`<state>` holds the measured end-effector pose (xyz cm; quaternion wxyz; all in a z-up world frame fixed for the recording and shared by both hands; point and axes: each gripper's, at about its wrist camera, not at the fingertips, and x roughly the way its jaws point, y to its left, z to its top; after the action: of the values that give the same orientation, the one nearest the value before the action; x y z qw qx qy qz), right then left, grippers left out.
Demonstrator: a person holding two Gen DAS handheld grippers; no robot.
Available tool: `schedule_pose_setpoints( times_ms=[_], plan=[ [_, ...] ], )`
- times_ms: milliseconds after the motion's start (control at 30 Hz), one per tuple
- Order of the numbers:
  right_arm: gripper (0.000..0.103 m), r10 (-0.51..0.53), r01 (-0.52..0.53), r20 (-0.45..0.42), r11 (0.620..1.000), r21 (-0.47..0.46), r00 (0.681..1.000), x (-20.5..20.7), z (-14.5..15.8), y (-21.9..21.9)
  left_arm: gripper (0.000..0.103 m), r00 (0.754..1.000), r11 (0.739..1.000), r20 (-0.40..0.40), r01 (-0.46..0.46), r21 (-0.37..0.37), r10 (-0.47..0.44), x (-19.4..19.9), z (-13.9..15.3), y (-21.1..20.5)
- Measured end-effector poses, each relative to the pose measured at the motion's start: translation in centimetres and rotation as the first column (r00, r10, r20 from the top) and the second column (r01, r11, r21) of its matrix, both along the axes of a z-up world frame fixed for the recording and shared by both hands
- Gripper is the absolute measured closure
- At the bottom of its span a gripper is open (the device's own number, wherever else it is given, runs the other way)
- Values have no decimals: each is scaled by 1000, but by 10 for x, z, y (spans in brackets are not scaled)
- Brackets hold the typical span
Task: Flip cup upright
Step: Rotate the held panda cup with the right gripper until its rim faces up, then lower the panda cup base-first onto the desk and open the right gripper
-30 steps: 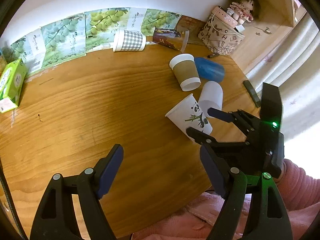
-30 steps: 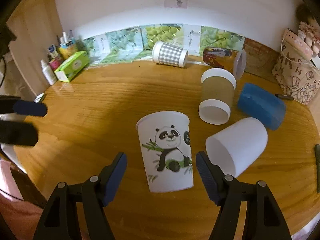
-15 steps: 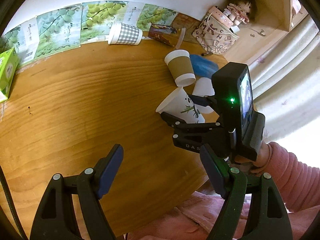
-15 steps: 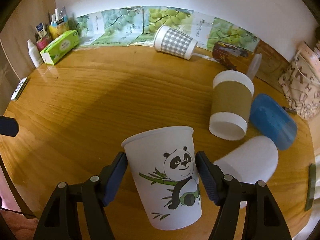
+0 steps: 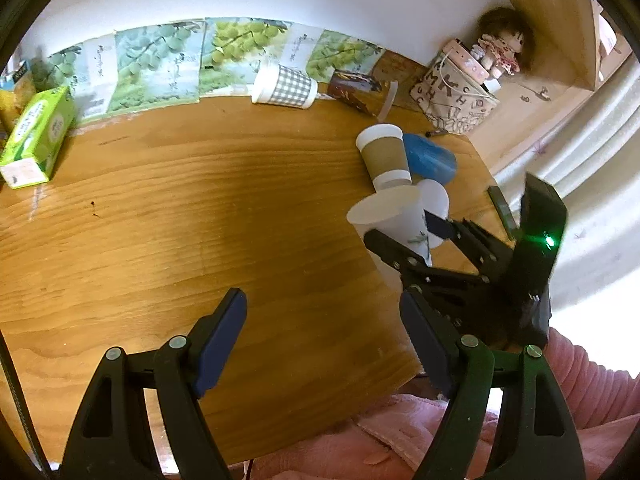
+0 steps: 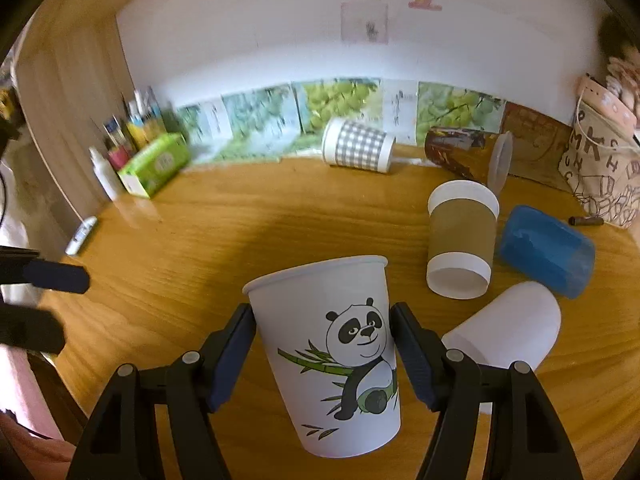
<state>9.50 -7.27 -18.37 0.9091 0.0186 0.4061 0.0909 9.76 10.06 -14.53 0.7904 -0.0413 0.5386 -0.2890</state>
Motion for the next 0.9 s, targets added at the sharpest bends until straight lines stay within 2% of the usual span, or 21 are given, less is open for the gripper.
schedule_pose_setpoints(
  times_ms=[133, 367, 633, 900],
  plan=[
    [33, -31, 27, 73, 998, 53, 997, -13, 3, -4, 21, 999, 999, 14, -45, 16, 45, -3, 4, -2],
    [33, -84, 74, 183, 995, 61, 980, -30, -5, -9, 21, 991, 991, -11, -132, -4, 132, -5, 5, -3],
    [33, -59, 37, 204, 993, 111, 977, -46, -25, -12, 21, 979, 979, -5, -201, 36, 202, -15, 6, -5],
    [33, -47, 18, 216, 991, 134, 975, -64, -43, -24, 21, 975, 971, 17, -221, 92, 220, -27, 3, -15]
  ],
)
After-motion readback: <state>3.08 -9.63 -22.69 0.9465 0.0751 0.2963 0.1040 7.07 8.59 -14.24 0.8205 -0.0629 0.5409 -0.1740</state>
